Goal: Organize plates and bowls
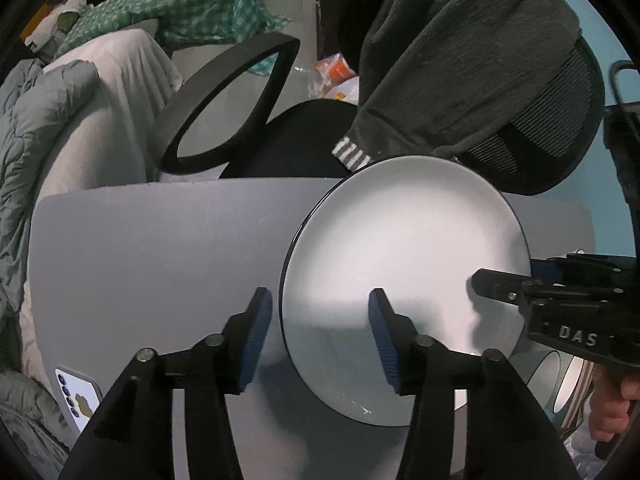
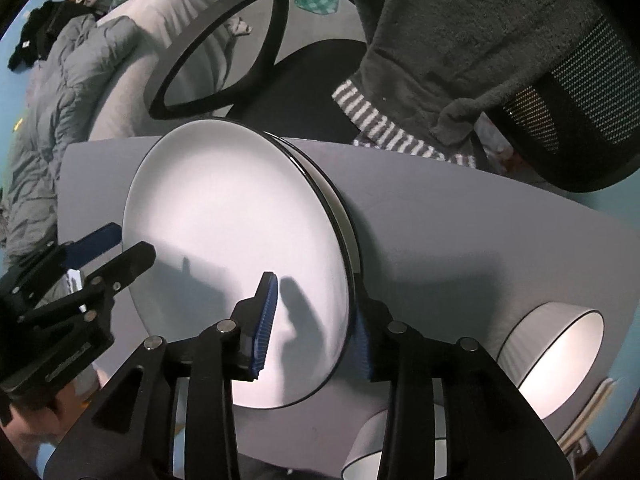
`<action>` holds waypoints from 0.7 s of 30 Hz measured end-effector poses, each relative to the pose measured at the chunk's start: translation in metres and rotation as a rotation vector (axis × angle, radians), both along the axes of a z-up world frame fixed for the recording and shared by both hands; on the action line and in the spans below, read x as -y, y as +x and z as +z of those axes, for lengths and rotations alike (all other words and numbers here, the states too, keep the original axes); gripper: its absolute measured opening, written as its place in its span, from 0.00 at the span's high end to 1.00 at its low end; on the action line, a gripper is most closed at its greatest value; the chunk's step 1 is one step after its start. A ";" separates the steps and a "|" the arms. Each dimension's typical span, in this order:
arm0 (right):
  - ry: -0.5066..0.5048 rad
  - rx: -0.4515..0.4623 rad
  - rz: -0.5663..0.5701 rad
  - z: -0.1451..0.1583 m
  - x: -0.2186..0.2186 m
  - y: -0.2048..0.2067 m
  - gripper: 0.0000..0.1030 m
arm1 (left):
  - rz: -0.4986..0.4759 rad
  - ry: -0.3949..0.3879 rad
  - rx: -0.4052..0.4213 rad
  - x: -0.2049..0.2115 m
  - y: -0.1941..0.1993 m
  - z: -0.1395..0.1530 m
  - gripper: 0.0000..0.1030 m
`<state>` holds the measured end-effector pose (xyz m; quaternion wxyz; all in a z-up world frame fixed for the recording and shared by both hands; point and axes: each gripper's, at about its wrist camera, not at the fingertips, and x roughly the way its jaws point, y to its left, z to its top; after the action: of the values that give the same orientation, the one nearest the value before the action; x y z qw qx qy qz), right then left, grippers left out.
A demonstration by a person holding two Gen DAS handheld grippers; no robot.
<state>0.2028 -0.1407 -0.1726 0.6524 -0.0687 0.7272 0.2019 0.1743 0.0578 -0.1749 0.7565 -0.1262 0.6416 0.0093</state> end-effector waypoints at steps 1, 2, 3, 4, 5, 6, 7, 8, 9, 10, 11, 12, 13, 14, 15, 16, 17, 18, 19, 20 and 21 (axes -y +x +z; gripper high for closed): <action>-0.004 0.003 0.000 0.000 0.000 -0.001 0.66 | -0.001 0.004 0.006 0.001 -0.001 0.002 0.45; -0.007 0.006 -0.001 0.000 0.000 -0.002 0.65 | -0.002 0.009 0.010 0.001 -0.003 0.004 0.43; -0.008 0.011 -0.004 0.001 0.000 -0.003 0.65 | -0.001 0.012 0.012 0.001 -0.003 0.005 0.41; -0.007 0.015 -0.007 0.001 0.000 -0.003 0.64 | 0.001 0.014 0.014 0.001 -0.004 0.006 0.39; -0.006 0.019 -0.012 0.001 0.000 -0.004 0.63 | 0.003 0.012 0.017 0.001 -0.006 0.009 0.39; -0.003 0.024 -0.018 0.001 0.000 -0.005 0.62 | 0.003 0.011 0.018 0.002 -0.008 0.010 0.39; 0.000 0.027 -0.025 0.001 0.000 -0.006 0.61 | 0.003 0.010 0.017 0.002 -0.009 0.012 0.38; 0.003 0.028 -0.031 0.001 0.000 -0.006 0.59 | 0.000 0.010 0.019 0.003 -0.012 0.015 0.38; 0.009 0.030 -0.040 0.002 0.001 -0.007 0.57 | -0.001 0.013 0.024 0.003 -0.013 0.017 0.38; 0.015 0.032 -0.045 0.003 0.001 -0.008 0.53 | -0.003 0.017 0.029 0.003 -0.015 0.020 0.38; 0.018 0.037 -0.050 0.004 0.001 -0.008 0.50 | -0.006 0.023 0.037 0.004 -0.017 0.023 0.38; -0.003 0.062 -0.045 0.006 0.000 -0.010 0.48 | -0.007 0.032 0.044 0.004 -0.020 0.026 0.38; -0.028 0.086 -0.037 0.008 -0.001 -0.011 0.45 | -0.006 0.037 0.049 0.004 -0.021 0.029 0.38; -0.037 0.105 -0.027 0.009 -0.002 -0.012 0.45 | -0.004 0.038 0.059 0.004 -0.024 0.032 0.38; -0.027 0.109 -0.019 0.011 -0.004 -0.013 0.45 | 0.002 0.040 0.072 0.003 -0.027 0.036 0.38; -0.016 0.108 -0.017 0.013 -0.004 -0.014 0.45 | 0.010 0.043 0.079 0.002 -0.029 0.038 0.35; -0.015 0.118 -0.015 0.016 -0.004 -0.016 0.45 | 0.026 0.041 0.092 0.000 -0.033 0.043 0.34; -0.018 0.131 -0.012 0.018 -0.004 -0.017 0.45 | 0.038 0.037 0.103 -0.002 -0.035 0.047 0.32; -0.025 0.153 -0.007 0.022 -0.004 -0.018 0.45 | 0.049 0.032 0.116 -0.004 -0.037 0.051 0.32; -0.032 0.181 -0.003 0.028 -0.003 -0.021 0.45 | 0.062 0.028 0.135 -0.006 -0.040 0.057 0.31; -0.036 0.200 -0.003 0.032 -0.003 -0.023 0.45 | 0.069 0.028 0.146 -0.007 -0.043 0.062 0.29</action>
<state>0.1800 -0.1382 -0.1403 0.7208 -0.0993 0.6620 0.1800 0.1315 0.0646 -0.1132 0.8022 -0.1380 0.5798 0.0352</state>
